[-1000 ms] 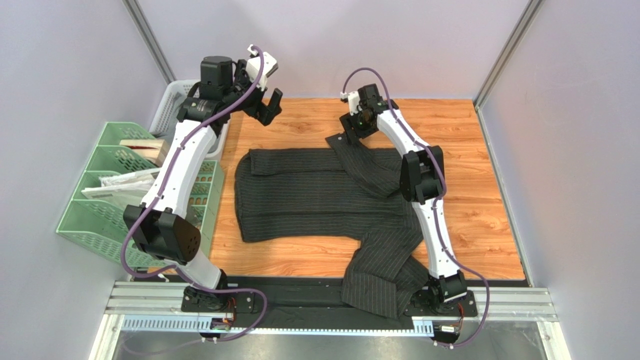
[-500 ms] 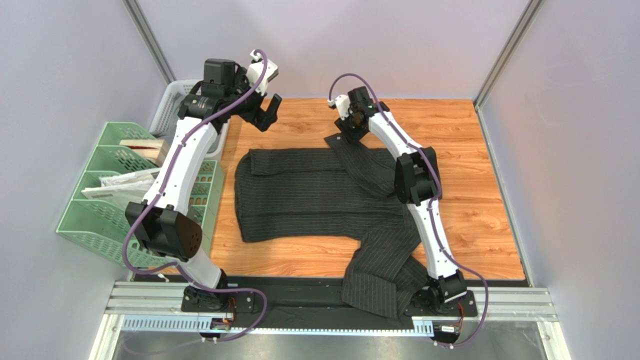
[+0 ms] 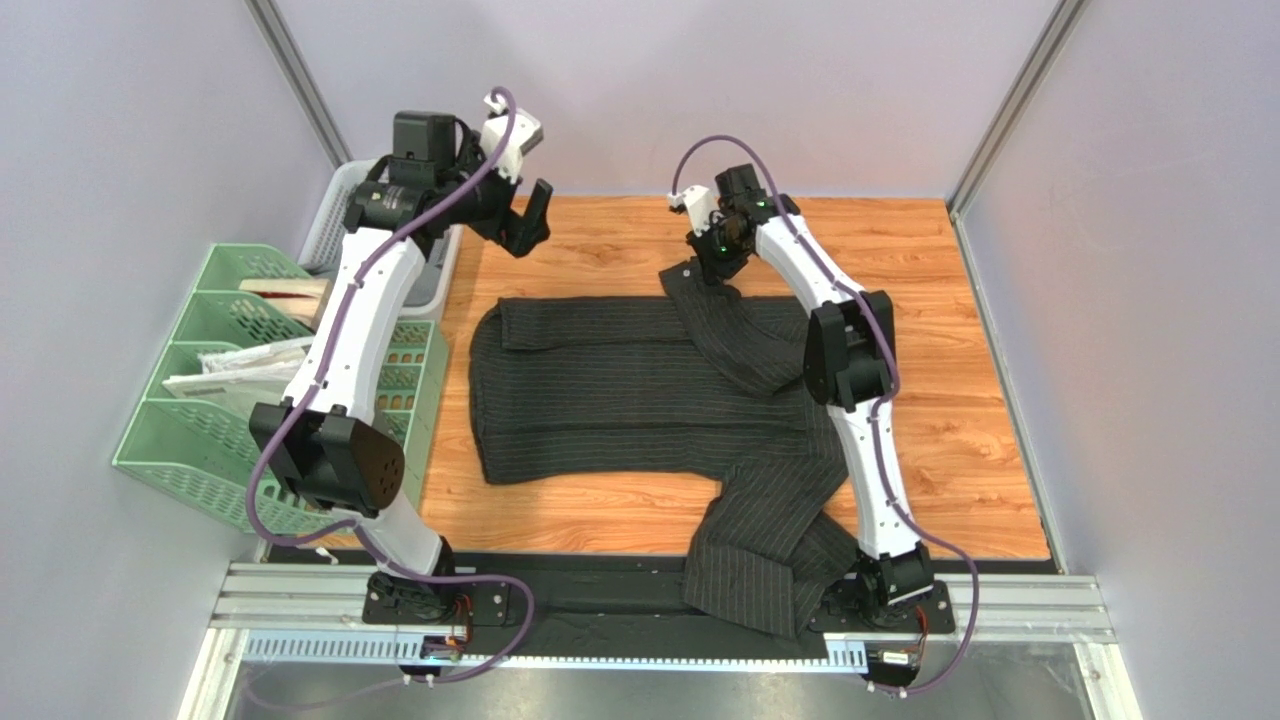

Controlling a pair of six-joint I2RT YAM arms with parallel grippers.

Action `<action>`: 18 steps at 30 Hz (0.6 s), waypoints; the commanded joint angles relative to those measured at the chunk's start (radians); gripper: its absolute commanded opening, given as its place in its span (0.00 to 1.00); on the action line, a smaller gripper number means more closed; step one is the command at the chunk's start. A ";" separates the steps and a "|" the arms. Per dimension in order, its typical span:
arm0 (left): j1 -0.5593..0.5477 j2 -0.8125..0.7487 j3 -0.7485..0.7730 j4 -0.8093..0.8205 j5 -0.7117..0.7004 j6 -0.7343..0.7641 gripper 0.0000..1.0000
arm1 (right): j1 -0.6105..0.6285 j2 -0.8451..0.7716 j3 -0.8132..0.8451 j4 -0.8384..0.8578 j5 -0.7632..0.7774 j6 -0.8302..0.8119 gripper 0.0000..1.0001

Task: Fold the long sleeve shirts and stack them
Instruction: Fold the shirt

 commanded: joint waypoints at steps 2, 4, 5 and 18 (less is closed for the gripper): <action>0.036 0.074 0.148 0.014 0.301 -0.113 0.99 | -0.008 -0.389 -0.152 0.005 -0.222 0.049 0.00; 0.018 0.103 0.159 0.045 0.388 -0.137 0.99 | -0.008 -0.467 -0.250 0.019 -0.257 0.043 0.00; 0.009 0.113 0.167 0.050 0.407 -0.143 0.99 | -0.006 -0.533 -0.281 0.020 -0.260 0.032 0.00; -0.157 0.163 -0.027 0.370 0.608 -0.163 0.99 | -0.005 -0.973 -0.737 0.051 -0.346 -0.063 0.00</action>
